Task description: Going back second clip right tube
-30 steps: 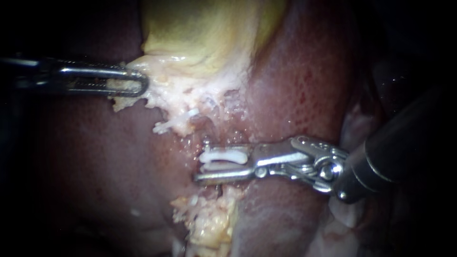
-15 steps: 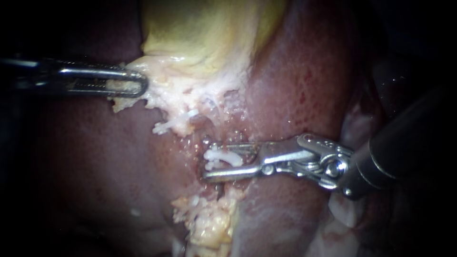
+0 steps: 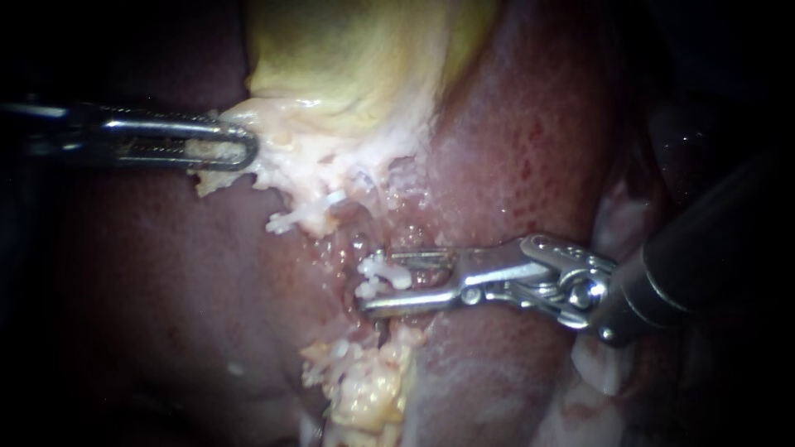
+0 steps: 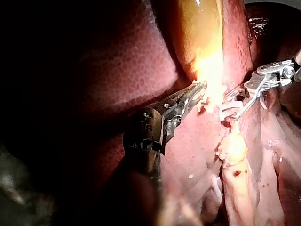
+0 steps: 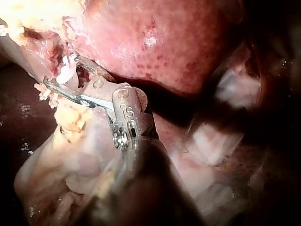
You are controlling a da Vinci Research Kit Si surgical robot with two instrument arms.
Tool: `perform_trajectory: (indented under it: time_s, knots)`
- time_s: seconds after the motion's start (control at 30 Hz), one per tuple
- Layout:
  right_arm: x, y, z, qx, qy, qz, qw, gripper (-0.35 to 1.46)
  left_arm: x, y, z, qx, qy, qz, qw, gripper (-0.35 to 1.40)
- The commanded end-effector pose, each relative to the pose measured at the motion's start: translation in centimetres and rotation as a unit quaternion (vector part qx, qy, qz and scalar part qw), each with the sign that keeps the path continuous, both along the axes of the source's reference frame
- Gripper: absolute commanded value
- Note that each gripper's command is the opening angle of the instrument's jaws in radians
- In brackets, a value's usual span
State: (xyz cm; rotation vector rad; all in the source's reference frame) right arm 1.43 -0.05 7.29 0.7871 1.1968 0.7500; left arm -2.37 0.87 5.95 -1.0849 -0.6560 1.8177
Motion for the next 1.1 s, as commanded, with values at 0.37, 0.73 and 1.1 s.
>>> perform_trajectory:
  time_s: [0.37,0.73,1.1]
  knots:
    - [-0.07,0.08,0.10,0.035,-0.016,0.014,0.9992,0.50,-0.01,0.00,0.00,0.000,0.000,0.000,1.0000,-0.35]
    - [-0.32,0.05,-0.11,-0.108,-0.001,-0.028,0.9938,0.50,0.01,0.00,0.00,0.000,0.000,0.000,1.0000,-0.35]
    - [-0.82,0.24,-0.64,-0.281,0.012,-0.077,0.9566,0.50,0.02,0.00,0.00,0.000,0.000,0.001,1.0000,-0.35]
